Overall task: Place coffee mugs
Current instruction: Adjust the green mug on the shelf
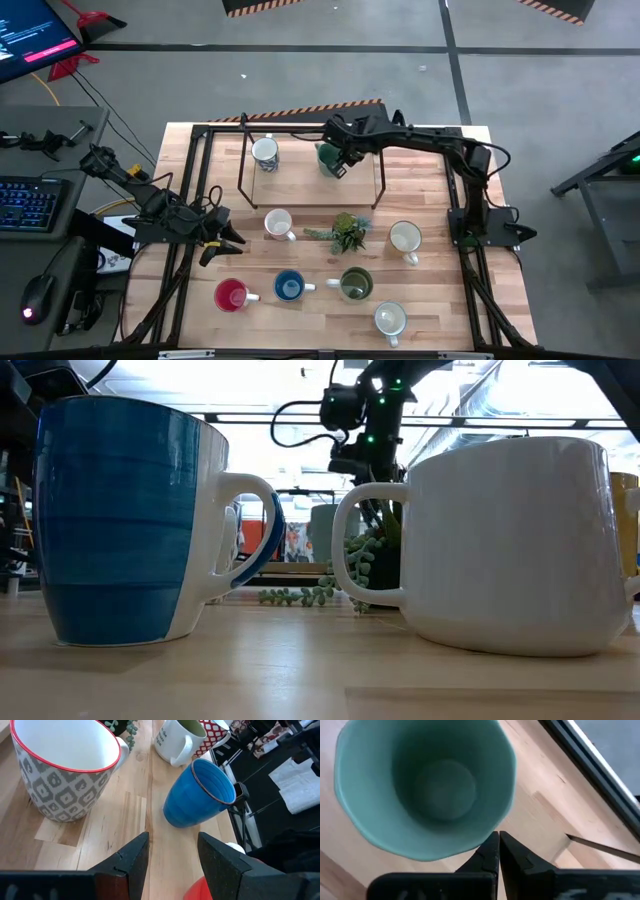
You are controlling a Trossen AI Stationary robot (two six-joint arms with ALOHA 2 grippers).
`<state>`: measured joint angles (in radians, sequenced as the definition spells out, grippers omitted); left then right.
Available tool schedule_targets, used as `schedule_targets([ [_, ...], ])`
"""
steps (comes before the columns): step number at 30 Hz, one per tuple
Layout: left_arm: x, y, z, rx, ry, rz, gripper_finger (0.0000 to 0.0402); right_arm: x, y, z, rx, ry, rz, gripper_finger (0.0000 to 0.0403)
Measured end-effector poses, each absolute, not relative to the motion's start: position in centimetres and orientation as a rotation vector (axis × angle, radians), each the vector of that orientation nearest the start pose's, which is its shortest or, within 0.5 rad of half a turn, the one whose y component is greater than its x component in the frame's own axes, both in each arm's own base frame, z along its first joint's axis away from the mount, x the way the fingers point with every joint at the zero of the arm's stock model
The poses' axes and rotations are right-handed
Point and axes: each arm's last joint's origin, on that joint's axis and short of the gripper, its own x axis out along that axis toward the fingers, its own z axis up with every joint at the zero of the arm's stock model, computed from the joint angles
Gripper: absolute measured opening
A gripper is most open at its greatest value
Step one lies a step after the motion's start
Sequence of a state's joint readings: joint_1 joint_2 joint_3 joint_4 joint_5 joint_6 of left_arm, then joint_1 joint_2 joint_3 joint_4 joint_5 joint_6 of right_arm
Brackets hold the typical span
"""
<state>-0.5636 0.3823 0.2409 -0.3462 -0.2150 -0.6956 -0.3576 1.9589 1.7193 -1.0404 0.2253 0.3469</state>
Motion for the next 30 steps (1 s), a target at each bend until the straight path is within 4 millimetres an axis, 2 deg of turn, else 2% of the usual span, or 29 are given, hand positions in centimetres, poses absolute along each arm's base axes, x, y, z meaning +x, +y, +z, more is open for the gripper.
schedule_targets([
  [5,9.7,-5.4,18.2,-0.491,0.548,-0.168,0.0158,38.0,-14.8,25.8,0.380,1.117,-0.686,0.0000],
  [13,9.7,-5.4,18.2,-0.491,0.547,-0.168,0.0158,38.4,-14.8,25.7,0.387,1.098,-0.629,0.0000],
  [22,9.7,-5.4,18.2,-0.498,0.548,-0.166,0.0158,38.0,-15.3,25.7,0.386,1.097,-0.735,0.0000],
  [30,9.7,-5.4,18.2,-0.498,0.548,-0.166,0.0158,38.8,-15.4,25.9,0.409,1.018,-0.689,0.0000],
])
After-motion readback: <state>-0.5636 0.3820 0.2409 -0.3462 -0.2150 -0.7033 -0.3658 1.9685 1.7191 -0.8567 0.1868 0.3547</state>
